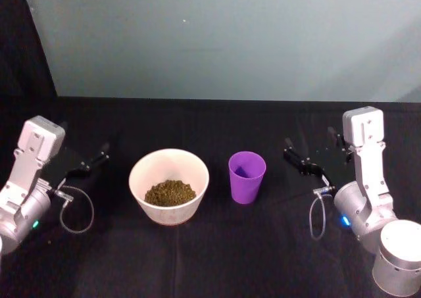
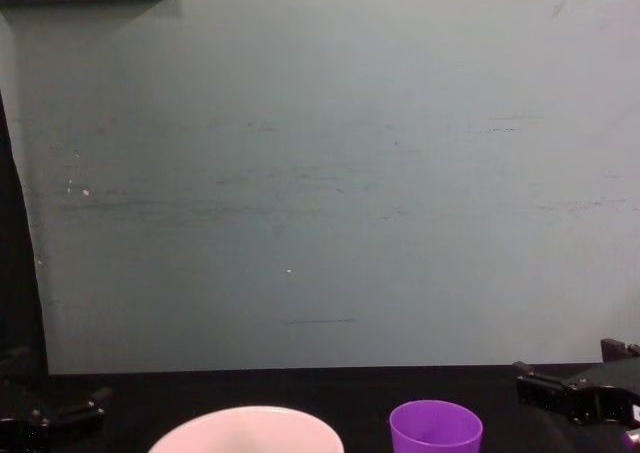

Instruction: Pick up the cup and pour the mung beans from the cup into the bowl.

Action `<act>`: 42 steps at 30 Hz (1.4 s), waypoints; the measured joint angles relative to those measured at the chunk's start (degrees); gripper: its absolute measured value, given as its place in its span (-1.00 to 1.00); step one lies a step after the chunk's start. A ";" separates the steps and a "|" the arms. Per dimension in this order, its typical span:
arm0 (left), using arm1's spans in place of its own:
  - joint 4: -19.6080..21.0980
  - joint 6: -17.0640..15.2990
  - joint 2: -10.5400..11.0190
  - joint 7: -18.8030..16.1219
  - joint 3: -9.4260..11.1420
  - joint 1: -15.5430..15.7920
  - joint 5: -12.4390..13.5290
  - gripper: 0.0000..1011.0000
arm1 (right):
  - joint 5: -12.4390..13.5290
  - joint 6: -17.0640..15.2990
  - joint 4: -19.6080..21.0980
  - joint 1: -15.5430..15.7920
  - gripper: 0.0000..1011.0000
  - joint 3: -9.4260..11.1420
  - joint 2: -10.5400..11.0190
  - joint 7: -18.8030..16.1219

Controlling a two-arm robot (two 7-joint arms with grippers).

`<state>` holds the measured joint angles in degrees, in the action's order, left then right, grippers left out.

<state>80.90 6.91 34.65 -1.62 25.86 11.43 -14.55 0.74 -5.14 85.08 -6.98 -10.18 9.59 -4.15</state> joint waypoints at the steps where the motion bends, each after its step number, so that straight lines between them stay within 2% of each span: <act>1: 0.00 0.00 0.00 0.00 0.00 0.00 0.00 1.00 | -0.03 -0.03 0.00 0.00 0.98 0.01 -0.01 -0.04; 42: 0.00 0.00 0.00 0.00 0.00 0.00 0.00 1.00 | 0.13 0.09 -0.07 -0.04 0.98 -0.19 0.11 -0.16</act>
<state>80.90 6.90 34.65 -1.62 25.86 11.43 -14.55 0.86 -5.06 85.01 -7.02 -10.37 9.70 -4.31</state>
